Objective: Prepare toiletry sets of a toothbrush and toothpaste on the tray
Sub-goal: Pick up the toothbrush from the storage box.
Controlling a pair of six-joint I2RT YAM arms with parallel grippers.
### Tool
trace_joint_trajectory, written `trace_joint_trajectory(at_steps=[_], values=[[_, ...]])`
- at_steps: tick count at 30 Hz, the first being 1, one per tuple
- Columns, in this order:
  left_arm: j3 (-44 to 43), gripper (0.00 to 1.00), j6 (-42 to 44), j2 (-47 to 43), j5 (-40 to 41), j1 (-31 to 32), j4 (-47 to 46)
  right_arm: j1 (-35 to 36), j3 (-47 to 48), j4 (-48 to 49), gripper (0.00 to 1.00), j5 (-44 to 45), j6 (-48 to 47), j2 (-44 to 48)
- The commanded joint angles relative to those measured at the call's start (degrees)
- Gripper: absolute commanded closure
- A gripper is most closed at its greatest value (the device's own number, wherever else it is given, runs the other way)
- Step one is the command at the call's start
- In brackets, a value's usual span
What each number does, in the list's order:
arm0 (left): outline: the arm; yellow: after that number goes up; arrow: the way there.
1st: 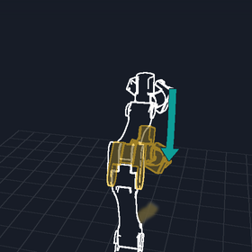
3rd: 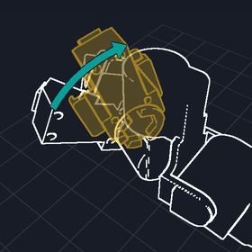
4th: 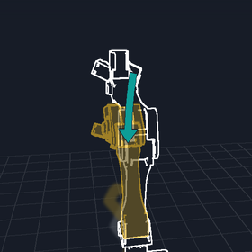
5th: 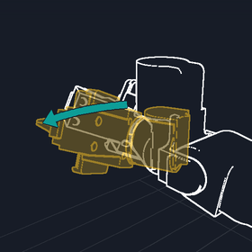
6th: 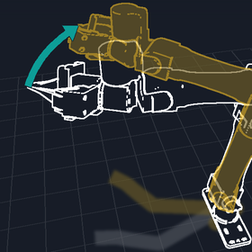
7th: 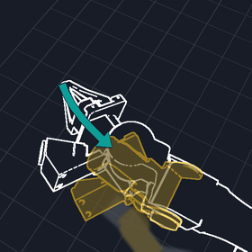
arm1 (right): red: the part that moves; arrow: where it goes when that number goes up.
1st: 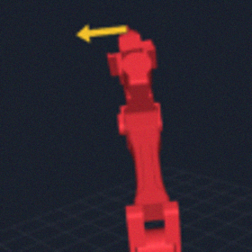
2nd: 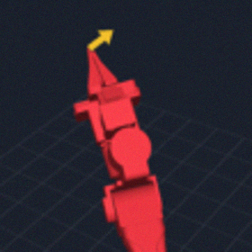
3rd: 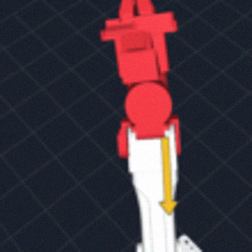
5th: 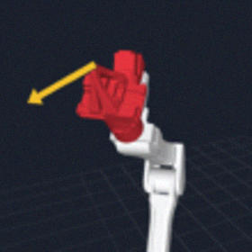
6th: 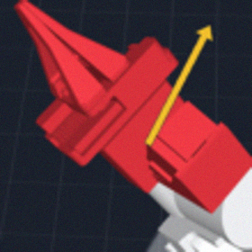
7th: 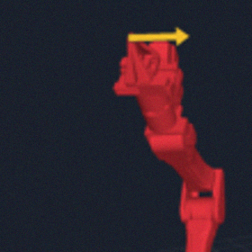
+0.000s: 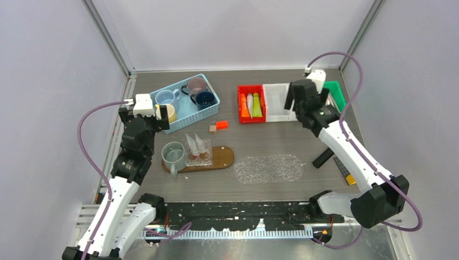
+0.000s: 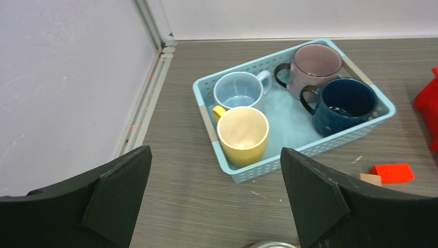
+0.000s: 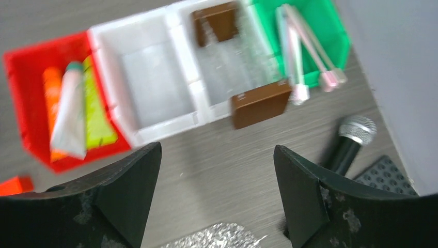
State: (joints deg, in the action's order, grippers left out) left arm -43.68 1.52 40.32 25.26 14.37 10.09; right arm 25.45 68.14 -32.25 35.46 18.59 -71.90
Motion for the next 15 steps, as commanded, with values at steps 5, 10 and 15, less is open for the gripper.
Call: trace_joint_trajectory(at_steps=[5, 10, 15], values=[[-0.12, 0.0, 0.89, -1.82, 0.54, 5.4, -2.18, -20.06, 10.64, -5.44, 0.17, -1.92, 7.52, -5.61], [0.41, 0.0, 1.79, -2.69, 1.39, 6.73, -2.93, -31.65, 16.18, -5.49, 0.25, -10.31, 9.03, -14.08], [0.74, 0.0, 2.59, -3.37, 1.73, 7.42, -3.4, -37.77, 26.16, -8.77, 0.4, -16.92, 4.96, -25.49]])
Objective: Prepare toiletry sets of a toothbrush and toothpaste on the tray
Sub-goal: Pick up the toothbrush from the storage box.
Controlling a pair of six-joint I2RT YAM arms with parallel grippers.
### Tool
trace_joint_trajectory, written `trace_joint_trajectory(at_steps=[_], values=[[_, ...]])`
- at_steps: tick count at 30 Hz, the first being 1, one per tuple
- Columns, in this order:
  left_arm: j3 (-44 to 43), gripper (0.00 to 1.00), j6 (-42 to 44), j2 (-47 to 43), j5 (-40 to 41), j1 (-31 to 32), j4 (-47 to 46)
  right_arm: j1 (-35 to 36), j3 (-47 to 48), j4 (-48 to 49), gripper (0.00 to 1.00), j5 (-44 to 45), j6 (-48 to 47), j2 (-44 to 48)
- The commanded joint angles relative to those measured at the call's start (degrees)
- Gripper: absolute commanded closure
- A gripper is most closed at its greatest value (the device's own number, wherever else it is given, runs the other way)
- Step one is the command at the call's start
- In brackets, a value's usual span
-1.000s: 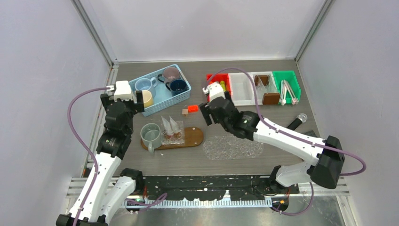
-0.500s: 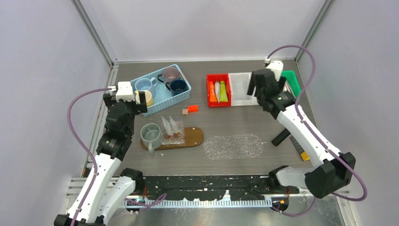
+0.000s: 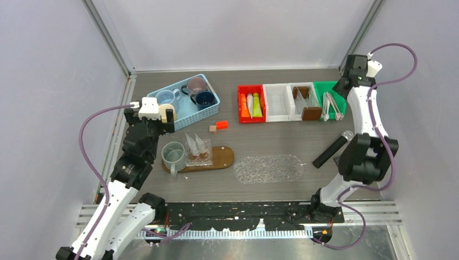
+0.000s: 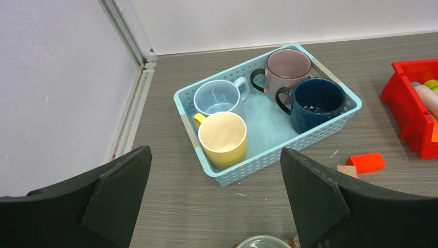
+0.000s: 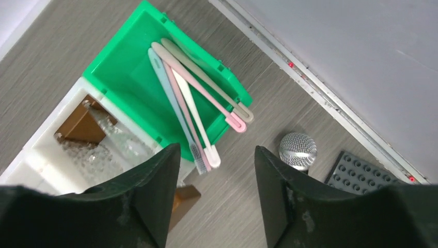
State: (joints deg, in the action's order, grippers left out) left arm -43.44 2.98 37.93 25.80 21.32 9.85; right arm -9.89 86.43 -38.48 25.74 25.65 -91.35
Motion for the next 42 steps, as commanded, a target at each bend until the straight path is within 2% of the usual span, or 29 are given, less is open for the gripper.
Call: trace_joint_trajectory(at_steps=[1, 3, 6, 14, 20, 28, 36, 42], values=[[0.54, 0.0, 1.29, -1.11, 1.22, 0.55, -3.28, -2.97, 9.41, -3.97, 0.45, -7.55, -4.01, -9.44], [0.7, 0.0, 1.55, -1.4, 1.39, 0.69, -3.37, -3.3, 13.7, -6.36, 0.52, -8.03, -6.56, -14.24], [0.86, 0.0, 1.76, -1.71, 1.65, 0.82, -3.65, -3.3, 18.18, -7.74, 0.56, -9.42, -10.32, -19.76], [1.16, 0.0, 2.14, -1.59, 1.57, 1.09, -4.0, -3.62, 22.35, -8.27, 0.56, -8.8, -14.6, -28.63], [1.34, 0.0, 2.3, -1.04, 1.09, 1.17, -4.05, -4.15, 22.4, -8.28, 0.57, -8.57, -16.72, -31.65], [1.34, 0.0, 2.59, -0.51, 0.68, 1.18, -4.05, -4.52, 22.93, -9.01, 0.61, -13.37, -17.94, -33.9], [1.34, 0.0, 2.57, -0.49, 0.45, 1.18, -4.04, -4.47, 23.0, -9.77, 0.68, -16.9, -18.13, -35.05], [1.34, 0.0, 2.56, -0.37, 0.35, 1.18, -3.99, -4.52, 24.32, -11.3, 0.7, -18.71, -18.18, -36.91]])
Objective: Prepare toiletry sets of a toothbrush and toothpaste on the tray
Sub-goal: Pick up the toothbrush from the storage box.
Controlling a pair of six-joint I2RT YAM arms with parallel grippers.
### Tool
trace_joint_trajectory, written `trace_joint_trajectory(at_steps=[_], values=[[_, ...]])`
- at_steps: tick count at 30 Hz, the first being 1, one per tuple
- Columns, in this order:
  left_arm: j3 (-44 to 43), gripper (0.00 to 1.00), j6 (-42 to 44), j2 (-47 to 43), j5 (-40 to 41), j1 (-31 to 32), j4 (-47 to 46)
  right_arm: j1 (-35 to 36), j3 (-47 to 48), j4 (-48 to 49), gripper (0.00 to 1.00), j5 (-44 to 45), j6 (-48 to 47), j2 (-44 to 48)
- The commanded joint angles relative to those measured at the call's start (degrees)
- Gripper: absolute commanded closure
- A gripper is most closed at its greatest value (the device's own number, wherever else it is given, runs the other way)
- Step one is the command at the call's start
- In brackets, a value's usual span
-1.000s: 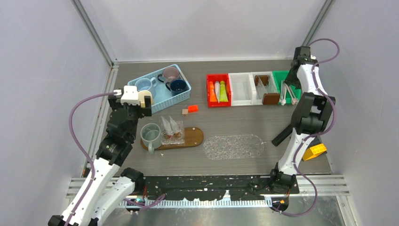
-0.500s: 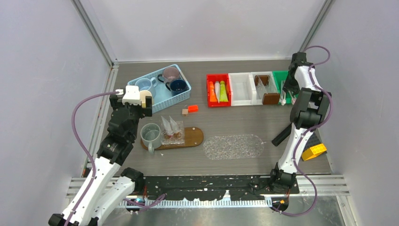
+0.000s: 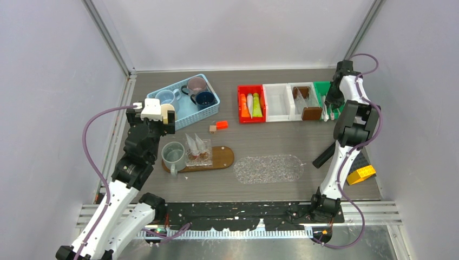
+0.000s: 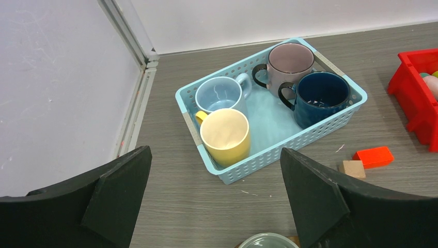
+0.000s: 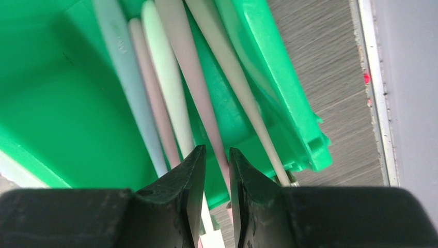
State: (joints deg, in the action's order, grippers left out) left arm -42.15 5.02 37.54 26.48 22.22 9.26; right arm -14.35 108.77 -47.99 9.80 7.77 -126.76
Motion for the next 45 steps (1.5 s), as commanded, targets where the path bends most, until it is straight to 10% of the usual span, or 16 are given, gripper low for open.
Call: trace_joint_trajectory(at_steps=[1, 34, 45], values=[[0.05, 0.0, 0.53, -0.01, -0.34, 0.28, -3.39, -0.06, 1.97, -1.82, 0.7, -2.55, -0.3, -1.62], [0.23, 0.0, 0.37, -0.91, -0.9, 0.28, -3.63, 2.08, 0.65, -2.95, 0.98, -3.92, 3.24, 16.35], [-1.36, 0.0, -2.5, 0.57, -5.06, 0.37, -2.56, 16.41, -2.51, -4.22, 0.99, -8.2, 8.93, 27.27]])
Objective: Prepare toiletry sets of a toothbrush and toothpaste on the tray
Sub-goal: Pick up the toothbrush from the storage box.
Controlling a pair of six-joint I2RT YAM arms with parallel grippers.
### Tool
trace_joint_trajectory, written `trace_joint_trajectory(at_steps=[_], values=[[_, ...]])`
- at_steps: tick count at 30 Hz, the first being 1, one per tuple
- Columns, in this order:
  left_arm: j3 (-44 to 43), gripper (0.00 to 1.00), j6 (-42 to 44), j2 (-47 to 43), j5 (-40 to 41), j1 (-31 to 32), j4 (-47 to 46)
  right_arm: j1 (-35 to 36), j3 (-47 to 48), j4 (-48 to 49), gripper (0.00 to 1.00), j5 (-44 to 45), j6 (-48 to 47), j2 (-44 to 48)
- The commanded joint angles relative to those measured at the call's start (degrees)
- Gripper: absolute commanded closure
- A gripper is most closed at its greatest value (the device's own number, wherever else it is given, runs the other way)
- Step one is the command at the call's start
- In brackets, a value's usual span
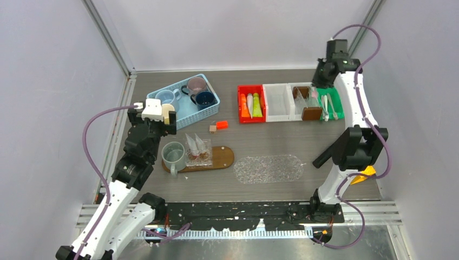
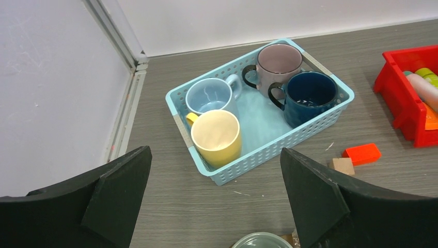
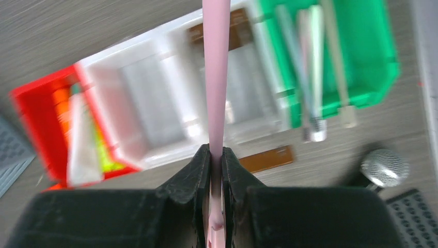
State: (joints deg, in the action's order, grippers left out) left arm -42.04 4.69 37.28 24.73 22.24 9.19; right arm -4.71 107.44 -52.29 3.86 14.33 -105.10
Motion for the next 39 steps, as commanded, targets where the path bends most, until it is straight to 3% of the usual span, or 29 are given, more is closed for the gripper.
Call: trace_joint_trajectory(at_steps=[1, 6, 12, 25, 32, 39], values=[[-2.13, 0.0, -2.87, 1.35, -4.42, 0.35, -1.98, 9.77, -1.7, 0.35, 0.99, -2.27, 2.5, 6.8], [-8.27, 0.0, -9.12, 4.89, -10.58, 0.35, 3.17, 19.27, -4.52, 2.2, 0.99, -2.82, 2.9, 11.83], [-16.38, 0.0, -17.45, 9.46, -17.59, 0.35, 9.05, 26.3, -14.02, 10.74, 0.99, -10.87, 6.6, 18.97], [-24.35, 0.0, -42.23, 20.42, -37.79, 0.99, 1.41, 39.14, -26.61, 26.07, 0.99, -15.69, 9.61, 26.82], [-25.69, 0.0, -45.18, 25.8, -28.42, 8.83, -1.29, 48.12, -27.68, 25.78, 0.99, -5.71, 6.69, 26.97], [-26.53, 0.05, -49.37, 29.99, -21.11, 10.79, -0.4, 56.07, -26.48, 24.46, 0.99, 7.35, 2.69, 25.93]])
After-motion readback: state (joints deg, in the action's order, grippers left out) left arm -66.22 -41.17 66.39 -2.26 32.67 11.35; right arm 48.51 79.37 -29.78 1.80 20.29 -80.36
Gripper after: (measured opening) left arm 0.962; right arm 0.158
